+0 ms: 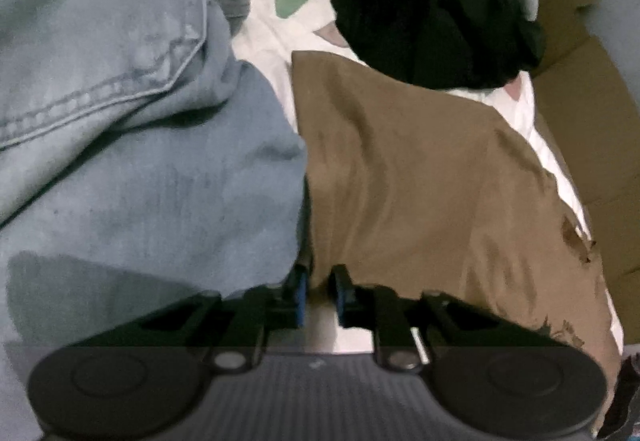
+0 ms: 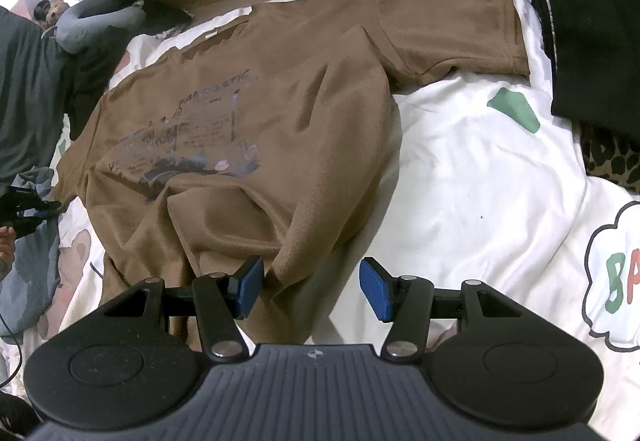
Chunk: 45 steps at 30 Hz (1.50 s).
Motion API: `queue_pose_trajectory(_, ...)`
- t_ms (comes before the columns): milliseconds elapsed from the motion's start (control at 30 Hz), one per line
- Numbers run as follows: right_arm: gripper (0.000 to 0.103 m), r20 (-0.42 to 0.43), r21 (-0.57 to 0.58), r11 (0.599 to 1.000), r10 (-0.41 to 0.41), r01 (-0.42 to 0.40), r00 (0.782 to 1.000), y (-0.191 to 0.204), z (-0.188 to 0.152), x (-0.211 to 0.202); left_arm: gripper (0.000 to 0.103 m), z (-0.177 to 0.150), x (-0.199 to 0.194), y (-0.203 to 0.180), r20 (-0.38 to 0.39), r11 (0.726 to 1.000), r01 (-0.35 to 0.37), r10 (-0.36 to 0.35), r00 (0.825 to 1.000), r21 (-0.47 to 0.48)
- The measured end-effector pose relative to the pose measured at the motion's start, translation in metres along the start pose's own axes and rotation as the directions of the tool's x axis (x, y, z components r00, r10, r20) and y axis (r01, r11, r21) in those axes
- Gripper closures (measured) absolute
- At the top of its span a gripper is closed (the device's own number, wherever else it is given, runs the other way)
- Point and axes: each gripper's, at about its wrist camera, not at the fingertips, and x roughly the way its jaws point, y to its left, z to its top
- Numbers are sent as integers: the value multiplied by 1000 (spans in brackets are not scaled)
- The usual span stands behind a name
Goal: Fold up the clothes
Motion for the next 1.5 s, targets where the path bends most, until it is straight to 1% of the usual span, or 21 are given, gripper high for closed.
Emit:
queue_pose_trajectory(100,43,3,6,1000,-1,1,1000,-1,-1,-1,84,3,-12,-3,26,999,-43,43,999,22)
queue_pose_trajectory(133,43,2,8,1000,-2,2,1000,-2,-1,-1,86,4,-18,-4,41,998,-57,55,998,29)
queue_pose_trajectory(233,43,-4,13,1000,-5,5,1000,-3,-3,1,84,13,-40,-6,111,995,-88,83,990,44)
queue_pose_trajectory(300,43,-4,8,1000,-5,5,1000,-3,-3,1,82,22,-49,-7,150,995,-83,76,986,47)
queue_pose_trajectory(333,43,-3,6,1000,-5,5,1000,-2,-3,1,81,27,-50,-8,154,997,-67,58,986,49)
queue_pose_trajectory(400,43,-3,2,1000,-5,5,1000,-2,-2,1,81,37,-46,-12,146,998,-28,20,989,56)
queue_pose_trajectory(533,43,-6,6,1000,-8,8,1000,-3,-2,1,82,49,-28,-22,120,999,-1,-4,993,49)
queue_pose_trajectory(667,43,-10,7,1000,-10,11,1000,-4,-2,2,82,55,-7,-27,77,999,5,-7,997,35)
queue_pose_trajectory(867,43,-18,7,1000,-15,15,1000,-4,0,6,81,55,13,-38,43,998,24,-27,999,57)
queue_pose_trajectory(900,43,-19,5,1000,-15,15,1000,-3,0,7,79,55,18,-37,35,998,22,-24,999,57)
queue_pose_trajectory(967,43,-21,-3,1000,-14,14,1000,-1,0,8,79,55,27,-36,20,998,15,-16,1000,57)
queue_pose_trajectory(1033,43,-23,-9,1000,-14,14,1000,0,0,8,87,56,32,-31,30,998,-13,12,999,61)
queue_pose_trajectory(1133,43,-22,-12,1000,-16,16,1000,1,0,8,89,60,31,-25,56,997,-43,39,998,64)
queue_pose_trajectory(1167,43,-22,-10,1000,-17,17,1000,0,0,8,89,61,28,-24,73,993,-92,87,994,71)
queue_pose_trajectory(1200,43,-22,-8,1000,-18,17,1000,0,0,8,91,62,25,-24,89,987,-138,131,987,77)
queue_pose_trajectory(1233,43,-23,-6,1000,-18,18,1000,0,0,8,91,64,23,-21,99,984,-161,153,983,73)
queue_pose_trajectory(1400,42,-24,-6,1000,-24,24,999,-2,1,10,91,71,20,-6,84,995,-100,98,992,24)
queue_pose_trajectory(1467,41,-24,-6,1000,-28,27,999,-3,1,10,85,70,14,-8,95,996,-92,91,991,14)
queue_pose_trajectory(1500,40,-23,-4,1000,-29,29,999,-4,1,10,79,69,10,-11,103,996,-89,87,991,15)
